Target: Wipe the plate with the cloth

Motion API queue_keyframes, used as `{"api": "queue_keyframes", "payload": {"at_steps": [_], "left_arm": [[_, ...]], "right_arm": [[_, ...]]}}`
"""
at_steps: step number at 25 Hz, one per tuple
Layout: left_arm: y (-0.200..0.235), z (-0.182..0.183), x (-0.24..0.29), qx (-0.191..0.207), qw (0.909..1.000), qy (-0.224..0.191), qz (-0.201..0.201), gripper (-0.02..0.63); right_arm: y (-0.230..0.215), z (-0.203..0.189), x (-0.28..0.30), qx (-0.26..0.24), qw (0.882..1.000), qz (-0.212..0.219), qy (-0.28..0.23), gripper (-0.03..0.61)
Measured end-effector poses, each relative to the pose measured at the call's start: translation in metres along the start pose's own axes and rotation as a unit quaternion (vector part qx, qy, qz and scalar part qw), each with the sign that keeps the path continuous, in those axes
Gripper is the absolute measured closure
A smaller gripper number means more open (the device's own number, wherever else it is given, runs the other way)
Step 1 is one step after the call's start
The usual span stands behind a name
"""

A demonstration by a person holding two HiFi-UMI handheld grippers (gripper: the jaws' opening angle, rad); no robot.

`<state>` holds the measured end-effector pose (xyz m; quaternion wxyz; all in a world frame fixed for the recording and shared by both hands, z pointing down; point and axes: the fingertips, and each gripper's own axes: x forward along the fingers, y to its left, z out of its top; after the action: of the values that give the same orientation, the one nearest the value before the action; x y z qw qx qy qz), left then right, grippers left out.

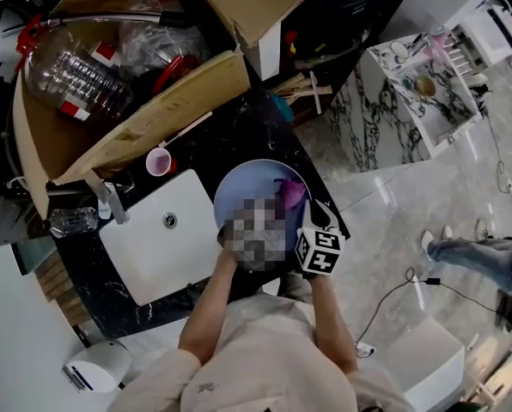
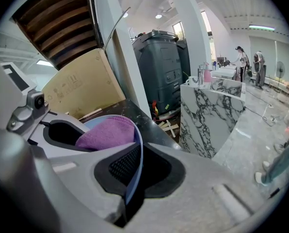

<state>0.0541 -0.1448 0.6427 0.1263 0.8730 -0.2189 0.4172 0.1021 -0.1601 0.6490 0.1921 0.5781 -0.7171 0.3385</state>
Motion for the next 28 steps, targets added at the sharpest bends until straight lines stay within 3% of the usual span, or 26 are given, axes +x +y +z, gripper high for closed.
{"api": "queue_keyframes", "payload": {"at_steps": [15,28], "left_arm": [[-0.033,-0.019,-0.013,-0.001,0.9992,0.011,-0.037,0.555],[-0.044,-0.042,-0.030,-0.015,0.9985,0.028,-0.044,0.555]], "right_arm": [[-0.001,0.000,0.000,0.002,1.000,-0.003,-0.003,0.555],[-0.001,0.000,0.000,-0.004,1.000,-0.006,-0.003,0.555]]}}
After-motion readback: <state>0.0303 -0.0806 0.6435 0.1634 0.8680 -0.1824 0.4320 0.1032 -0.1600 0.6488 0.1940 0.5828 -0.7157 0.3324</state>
